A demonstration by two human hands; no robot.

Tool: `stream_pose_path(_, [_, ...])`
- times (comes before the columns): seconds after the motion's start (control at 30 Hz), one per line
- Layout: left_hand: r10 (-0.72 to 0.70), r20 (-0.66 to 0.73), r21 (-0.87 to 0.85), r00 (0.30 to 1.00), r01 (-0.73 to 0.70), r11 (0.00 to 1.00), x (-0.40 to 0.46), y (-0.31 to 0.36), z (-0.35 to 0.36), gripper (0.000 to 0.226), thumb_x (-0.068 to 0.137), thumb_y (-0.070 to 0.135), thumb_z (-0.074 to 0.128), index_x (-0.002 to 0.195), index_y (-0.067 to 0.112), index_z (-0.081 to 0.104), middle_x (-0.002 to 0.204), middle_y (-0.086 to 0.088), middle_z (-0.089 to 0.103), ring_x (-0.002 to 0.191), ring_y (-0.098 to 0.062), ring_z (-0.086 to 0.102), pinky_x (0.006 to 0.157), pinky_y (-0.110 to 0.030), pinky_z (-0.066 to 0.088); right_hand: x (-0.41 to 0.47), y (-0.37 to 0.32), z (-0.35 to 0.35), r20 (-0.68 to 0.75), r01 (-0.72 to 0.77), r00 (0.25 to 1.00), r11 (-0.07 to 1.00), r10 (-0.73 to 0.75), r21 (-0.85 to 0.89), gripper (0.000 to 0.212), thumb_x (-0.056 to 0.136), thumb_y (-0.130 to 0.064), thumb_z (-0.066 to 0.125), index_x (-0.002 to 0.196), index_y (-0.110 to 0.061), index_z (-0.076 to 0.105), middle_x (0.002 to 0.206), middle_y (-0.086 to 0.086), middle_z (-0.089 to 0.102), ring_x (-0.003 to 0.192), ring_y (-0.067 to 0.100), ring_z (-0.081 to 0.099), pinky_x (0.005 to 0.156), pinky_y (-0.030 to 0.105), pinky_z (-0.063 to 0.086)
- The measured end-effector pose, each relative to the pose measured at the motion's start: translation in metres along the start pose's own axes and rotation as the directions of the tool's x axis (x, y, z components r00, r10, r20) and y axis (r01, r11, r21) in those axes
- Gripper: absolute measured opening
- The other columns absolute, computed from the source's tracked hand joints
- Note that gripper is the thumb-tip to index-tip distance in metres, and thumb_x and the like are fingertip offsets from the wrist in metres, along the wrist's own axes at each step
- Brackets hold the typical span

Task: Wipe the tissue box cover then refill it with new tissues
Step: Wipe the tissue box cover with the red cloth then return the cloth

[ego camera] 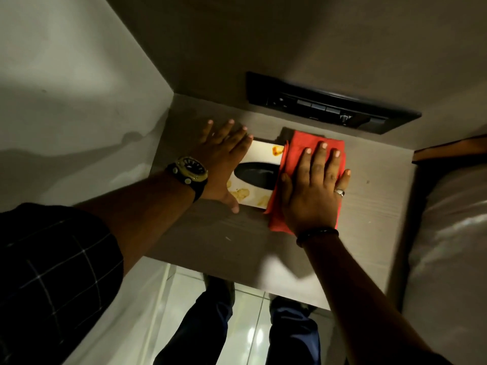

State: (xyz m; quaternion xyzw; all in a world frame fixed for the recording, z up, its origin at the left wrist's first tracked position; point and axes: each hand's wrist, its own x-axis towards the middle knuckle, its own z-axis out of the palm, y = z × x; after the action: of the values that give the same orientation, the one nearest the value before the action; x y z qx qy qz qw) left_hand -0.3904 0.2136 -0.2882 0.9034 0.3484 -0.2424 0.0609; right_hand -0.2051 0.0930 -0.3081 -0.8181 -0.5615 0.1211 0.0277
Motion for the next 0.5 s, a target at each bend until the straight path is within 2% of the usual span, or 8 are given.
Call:
stream_pose_path(0.13, [-0.006,0.008,-0.016,1.000,0.006,1.000,0.000,0.000,-0.002,0.151,0.043,0.091,0.061,0.151,0.017,-0.015,0.162,-0.006,-0.012,0.147,-0.031,-0.016,0.110,-0.054,-0.017,-0.002,-0.028,0.005,-0.015,0.054,0.998,0.999,-0.054,-0.006,0.065,0.097,-0.045,0.032,0.149,-0.007,0.028,0.158,0.020,0.021,0.146,0.041,0.015,0.115,0.060,0.010])
stream_pose_path(0.3, [-0.026,0.032,-0.032,0.999,0.027,0.999,-0.003,0.001,-0.005,0.149,0.046,0.090,0.061,0.151,0.019,-0.017,0.162,-0.005,-0.014,0.147,-0.031,-0.017,0.107,-0.056,-0.020,-0.006,-0.034,0.001,-0.038,0.087,0.996,0.991,-0.084,0.097,0.058,0.098,-0.035,0.044,0.147,-0.007,0.034,0.156,0.022,0.022,0.145,0.041,0.021,0.115,0.057,0.021])
stream_pose_path(0.4, [-0.019,0.028,-0.054,0.999,0.020,0.998,-0.002,0.000,-0.004,0.149,0.046,0.091,0.061,0.150,0.020,-0.019,0.162,-0.004,-0.016,0.147,-0.031,-0.018,0.107,-0.057,-0.019,-0.003,-0.024,-0.004,-0.095,-0.017,0.995,0.976,0.038,0.217,0.067,0.096,-0.046,0.045,0.148,-0.007,0.031,0.156,0.027,0.016,0.145,0.043,0.017,0.117,0.054,0.020])
stream_pose_path(0.5, [-0.019,0.014,-0.054,1.000,0.020,0.998,-0.002,-0.003,-0.001,0.148,0.045,0.092,0.058,0.148,0.022,-0.023,0.161,-0.003,-0.019,0.146,-0.031,-0.020,0.109,-0.058,-0.018,0.001,-0.024,-0.007,-0.118,-0.150,0.975,0.946,0.190,0.287,0.075,0.096,-0.055,0.033,0.148,-0.001,0.029,0.157,0.026,0.017,0.146,0.041,0.014,0.118,0.052,0.016])
